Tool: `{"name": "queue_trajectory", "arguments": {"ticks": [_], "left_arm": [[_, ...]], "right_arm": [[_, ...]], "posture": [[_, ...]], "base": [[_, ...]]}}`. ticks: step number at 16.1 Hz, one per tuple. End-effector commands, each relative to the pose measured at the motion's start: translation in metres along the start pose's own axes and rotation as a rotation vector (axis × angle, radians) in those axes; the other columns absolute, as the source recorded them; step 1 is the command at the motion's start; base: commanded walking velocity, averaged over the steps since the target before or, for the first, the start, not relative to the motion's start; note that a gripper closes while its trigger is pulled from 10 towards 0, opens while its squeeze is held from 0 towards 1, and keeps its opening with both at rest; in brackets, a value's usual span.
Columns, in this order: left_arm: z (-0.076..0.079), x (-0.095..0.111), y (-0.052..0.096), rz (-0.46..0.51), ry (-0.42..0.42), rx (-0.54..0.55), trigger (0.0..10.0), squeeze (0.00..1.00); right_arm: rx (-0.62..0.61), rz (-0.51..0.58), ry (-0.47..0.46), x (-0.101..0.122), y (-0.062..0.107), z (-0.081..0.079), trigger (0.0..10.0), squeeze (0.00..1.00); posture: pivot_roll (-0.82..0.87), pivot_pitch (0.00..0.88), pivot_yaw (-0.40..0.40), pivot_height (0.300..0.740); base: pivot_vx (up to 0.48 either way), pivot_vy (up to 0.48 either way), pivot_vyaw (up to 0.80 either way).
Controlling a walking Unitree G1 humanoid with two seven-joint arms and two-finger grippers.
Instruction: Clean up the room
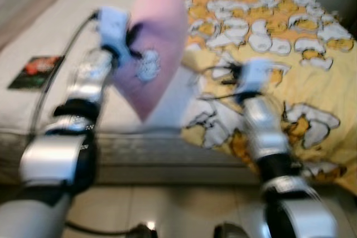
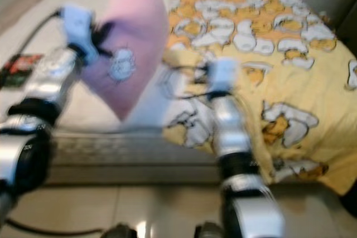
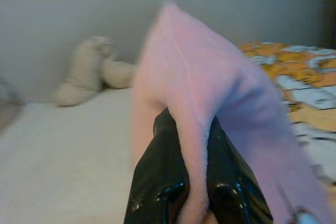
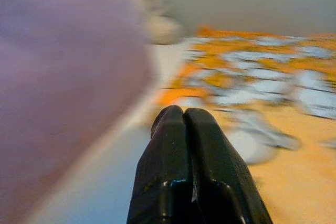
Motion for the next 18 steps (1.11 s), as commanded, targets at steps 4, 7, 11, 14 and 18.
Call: {"name": "queue_trajectory", "arguments": {"ticks": [4, 7, 11, 14, 18], "left_arm": [[-0.011, 0.021, -0.005, 0.067, -0.052, 0.041, 10.0, 0.00], [-0.006, 0.013, -0.005, 0.030, -0.055, 0.037, 10.0, 0.00], [-0.001, 0.021, -0.012, 0.024, -0.094, 0.049, 10.0, 0.00], [-0.001, 0.028, -0.017, 0.017, -0.085, 0.060, 10.0, 0.00], [-0.005, 0.029, -0.020, -0.031, -0.077, 0.103, 10.0, 0.00]], "right_arm": [[0.022, -0.039, -0.002, -0.007, 0.008, 0.000, 10.0, 0.00], [0.133, -0.129, -0.057, -0.028, 0.021, -0.014, 10.0, 0.00], [0.227, -0.113, -0.103, -0.019, 0.023, -0.022, 10.0, 0.00], [0.225, -0.120, -0.100, -0.018, 0.022, -0.020, 10.0, 0.00], [0.268, -0.146, -0.109, -0.024, 0.028, -0.031, 10.0, 0.00]], "posture": [[-0.16, 0.000, 0.045, 0.740], [-0.15, 0.000, 0.043, 0.740], [-0.15, 0.000, 0.044, 0.740], [-0.16, 0.000, 0.050, 0.740], [-0.16, 0.000, 0.054, 0.740]], "base": [[0.000, 0.480, 0.00], [0.000, 0.480, 0.00], [0.000, 0.480, 0.00], [0.000, 0.000, 0.00], [0.464, 0.000, 0.00]]}}
Point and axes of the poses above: a point about 5 cm out from each wrist's last joint towards the gripper, its own y axis pointing back from the gripper into the wrist, its own x axis along the axis of the wrist's last joint, z = x × y, the point moved 1 cm from there along -y, pointing out of the wrist towards the gripper, and after that the axes turned 12 degrees about -y, right-handed, at the moved point
